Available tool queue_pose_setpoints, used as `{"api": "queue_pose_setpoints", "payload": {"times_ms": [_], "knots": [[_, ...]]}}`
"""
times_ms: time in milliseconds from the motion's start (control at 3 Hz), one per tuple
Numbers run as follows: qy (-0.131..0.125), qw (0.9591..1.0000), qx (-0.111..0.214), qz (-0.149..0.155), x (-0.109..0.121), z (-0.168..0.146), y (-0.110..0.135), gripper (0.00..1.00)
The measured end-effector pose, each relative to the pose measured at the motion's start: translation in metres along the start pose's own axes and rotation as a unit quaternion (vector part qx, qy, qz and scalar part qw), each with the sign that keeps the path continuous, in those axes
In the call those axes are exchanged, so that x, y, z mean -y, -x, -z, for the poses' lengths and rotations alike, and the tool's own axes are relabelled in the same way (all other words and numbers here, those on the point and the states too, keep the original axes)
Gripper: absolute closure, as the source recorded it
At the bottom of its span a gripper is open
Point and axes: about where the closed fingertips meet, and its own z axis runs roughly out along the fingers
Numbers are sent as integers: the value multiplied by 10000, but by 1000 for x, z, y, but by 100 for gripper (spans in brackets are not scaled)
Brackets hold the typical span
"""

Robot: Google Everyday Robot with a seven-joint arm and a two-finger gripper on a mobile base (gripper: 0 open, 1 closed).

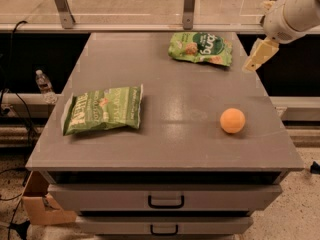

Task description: Move green rice chip bag near orange

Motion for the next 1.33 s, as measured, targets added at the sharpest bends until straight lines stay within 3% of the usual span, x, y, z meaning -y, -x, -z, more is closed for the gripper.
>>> {"api": "queue_pose_setpoints", "payload": {"times_ms": [333, 667, 1333], "knots": [[26, 9998, -85, -154, 10, -34, -18, 0], [74, 9996, 10, -273, 13, -64, -20, 0], [139, 9941, 739, -785, 25, -97, 5, 0]]}}
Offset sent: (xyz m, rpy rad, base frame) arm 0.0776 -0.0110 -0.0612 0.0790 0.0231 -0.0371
